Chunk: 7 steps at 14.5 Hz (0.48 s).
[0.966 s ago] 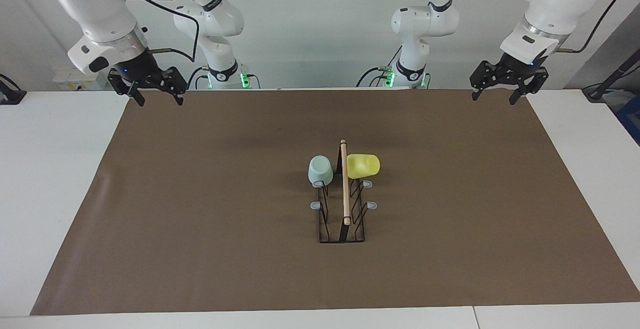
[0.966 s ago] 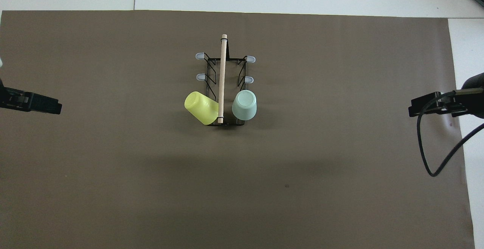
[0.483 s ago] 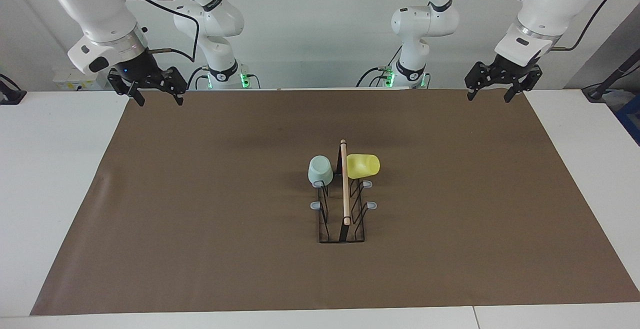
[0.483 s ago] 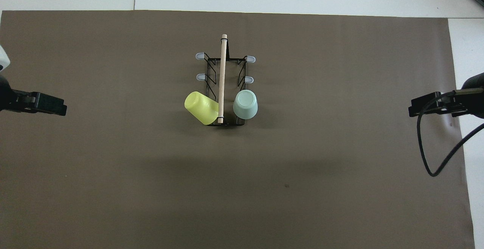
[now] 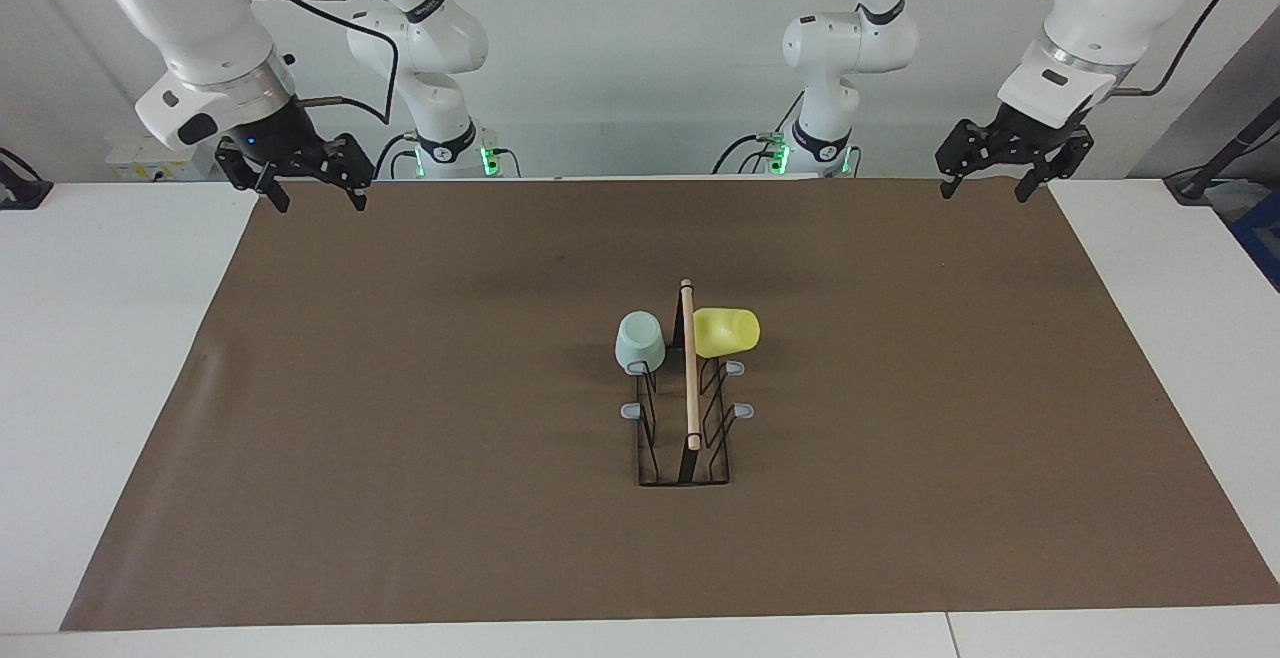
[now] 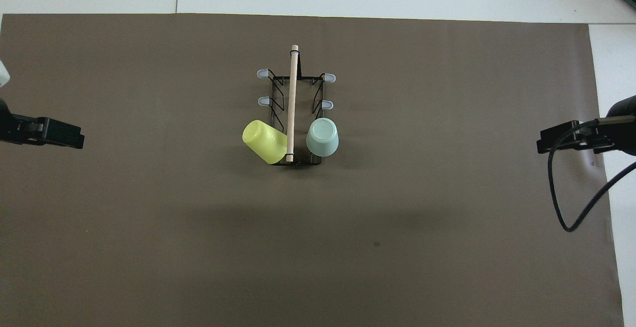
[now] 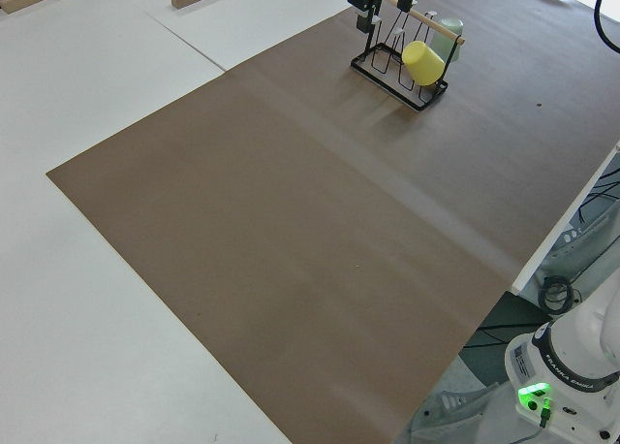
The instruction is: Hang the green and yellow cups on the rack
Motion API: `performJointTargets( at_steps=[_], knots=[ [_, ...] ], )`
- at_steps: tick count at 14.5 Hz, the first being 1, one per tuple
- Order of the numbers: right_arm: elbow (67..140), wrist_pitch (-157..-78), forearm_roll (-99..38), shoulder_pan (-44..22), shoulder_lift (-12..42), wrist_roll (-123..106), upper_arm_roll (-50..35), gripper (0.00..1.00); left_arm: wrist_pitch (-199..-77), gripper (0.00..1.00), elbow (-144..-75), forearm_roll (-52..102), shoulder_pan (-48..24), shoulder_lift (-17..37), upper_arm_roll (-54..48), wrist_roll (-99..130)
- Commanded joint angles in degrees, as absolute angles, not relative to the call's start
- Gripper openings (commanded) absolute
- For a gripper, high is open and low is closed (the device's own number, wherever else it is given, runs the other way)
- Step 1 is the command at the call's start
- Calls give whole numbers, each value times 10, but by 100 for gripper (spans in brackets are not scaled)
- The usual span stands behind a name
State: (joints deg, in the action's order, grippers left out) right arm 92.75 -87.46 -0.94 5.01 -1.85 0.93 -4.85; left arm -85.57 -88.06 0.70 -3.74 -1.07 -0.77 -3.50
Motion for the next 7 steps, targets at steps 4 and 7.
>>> performJointTargets(
  at_steps=[4, 7],
  knots=[
    [935, -872, -18, 59, -28, 12, -54, 100, -843, 100, -850, 6, -37, 11, -10, -29],
    [935, -872, -18, 59, -28, 12, -54, 100, -850, 100, -863, 4, -37, 7, -9, -29]
  ],
)
